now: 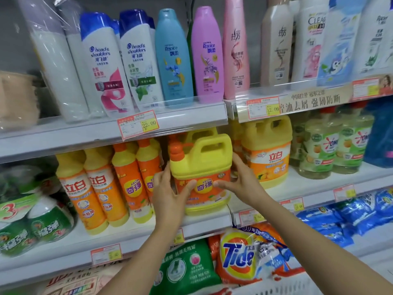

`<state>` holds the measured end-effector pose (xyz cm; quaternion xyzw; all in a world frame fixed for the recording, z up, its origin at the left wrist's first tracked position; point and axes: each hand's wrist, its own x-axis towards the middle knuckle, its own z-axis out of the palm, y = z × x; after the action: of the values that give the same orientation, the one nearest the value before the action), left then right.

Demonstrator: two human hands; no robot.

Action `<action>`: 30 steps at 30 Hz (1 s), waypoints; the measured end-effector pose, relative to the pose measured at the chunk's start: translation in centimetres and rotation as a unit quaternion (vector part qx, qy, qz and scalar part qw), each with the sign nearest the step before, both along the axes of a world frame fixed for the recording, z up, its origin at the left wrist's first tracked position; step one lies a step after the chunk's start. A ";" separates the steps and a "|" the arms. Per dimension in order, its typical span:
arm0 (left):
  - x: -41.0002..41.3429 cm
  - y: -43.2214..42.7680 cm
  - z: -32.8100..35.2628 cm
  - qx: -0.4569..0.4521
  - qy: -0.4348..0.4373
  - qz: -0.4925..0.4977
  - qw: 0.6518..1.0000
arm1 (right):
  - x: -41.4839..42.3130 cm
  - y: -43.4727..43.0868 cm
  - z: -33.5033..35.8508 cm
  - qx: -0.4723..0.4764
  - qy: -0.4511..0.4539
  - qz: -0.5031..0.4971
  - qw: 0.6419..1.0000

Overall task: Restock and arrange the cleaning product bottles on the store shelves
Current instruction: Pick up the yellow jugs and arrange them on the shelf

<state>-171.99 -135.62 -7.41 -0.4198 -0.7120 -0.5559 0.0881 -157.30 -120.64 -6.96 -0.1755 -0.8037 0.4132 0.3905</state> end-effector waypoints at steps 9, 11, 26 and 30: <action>0.5 -0.1 -2.3 -0.069 0.048 0.023 0.996 | -1.2 1.1 -0.2 0.000 -0.031 -0.011 0.999; 0.7 -1.1 -2.3 -0.134 0.087 0.021 0.987 | -1.0 1.0 -0.1 -0.002 -0.041 -0.014 0.999; -9.7 -12.8 -4.7 -0.233 0.311 0.044 0.920 | -12.9 -13.8 1.3 0.131 0.024 -0.092 0.987; -10.5 -12.4 -5.2 -0.253 0.325 -0.007 0.911 | -16.3 -14.1 1.1 0.087 -0.051 -0.197 0.975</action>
<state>-182.47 -148.04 -12.57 -0.5906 -0.7579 -0.1909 0.2010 -173.64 -134.74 -5.82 -0.3165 -0.8050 0.2473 0.4367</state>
